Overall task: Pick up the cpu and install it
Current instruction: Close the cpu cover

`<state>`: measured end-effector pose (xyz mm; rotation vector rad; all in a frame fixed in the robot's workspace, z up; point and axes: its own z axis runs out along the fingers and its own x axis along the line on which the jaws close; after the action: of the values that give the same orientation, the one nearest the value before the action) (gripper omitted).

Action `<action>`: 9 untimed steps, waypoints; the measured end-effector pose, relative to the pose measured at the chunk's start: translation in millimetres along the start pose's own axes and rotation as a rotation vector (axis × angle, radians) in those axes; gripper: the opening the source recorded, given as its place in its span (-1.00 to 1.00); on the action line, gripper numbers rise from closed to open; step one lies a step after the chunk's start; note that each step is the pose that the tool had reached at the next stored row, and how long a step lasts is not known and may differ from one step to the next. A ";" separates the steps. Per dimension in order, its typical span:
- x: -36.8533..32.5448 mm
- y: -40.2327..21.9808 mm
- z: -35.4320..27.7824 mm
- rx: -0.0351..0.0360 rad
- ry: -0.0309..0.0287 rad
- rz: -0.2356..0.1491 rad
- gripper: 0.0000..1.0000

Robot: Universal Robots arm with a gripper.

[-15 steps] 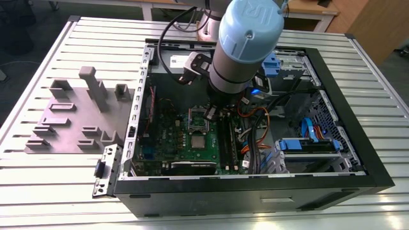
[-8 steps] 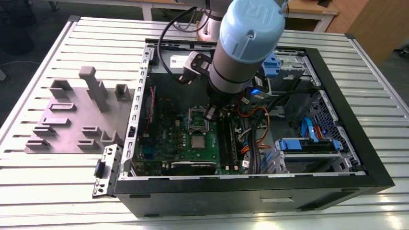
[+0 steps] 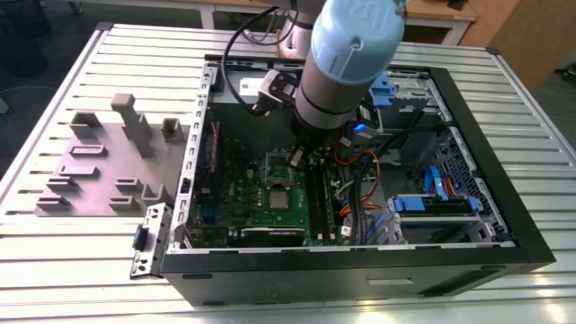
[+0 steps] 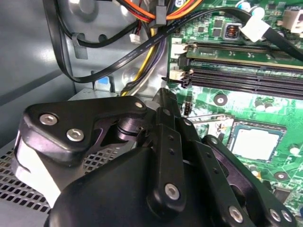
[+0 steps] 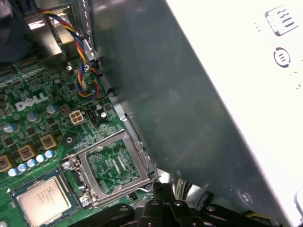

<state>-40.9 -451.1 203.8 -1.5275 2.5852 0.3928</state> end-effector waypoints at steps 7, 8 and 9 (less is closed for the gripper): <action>-0.4 0.4 -2.1 0.0132 0.0248 0.001 -0.79; -0.6 0.5 -2.9 0.0132 0.0247 0.001 -0.79; -0.8 0.7 -3.7 0.0132 0.0248 0.001 -0.79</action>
<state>-41.0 -451.2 207.6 -1.5364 2.6022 0.3585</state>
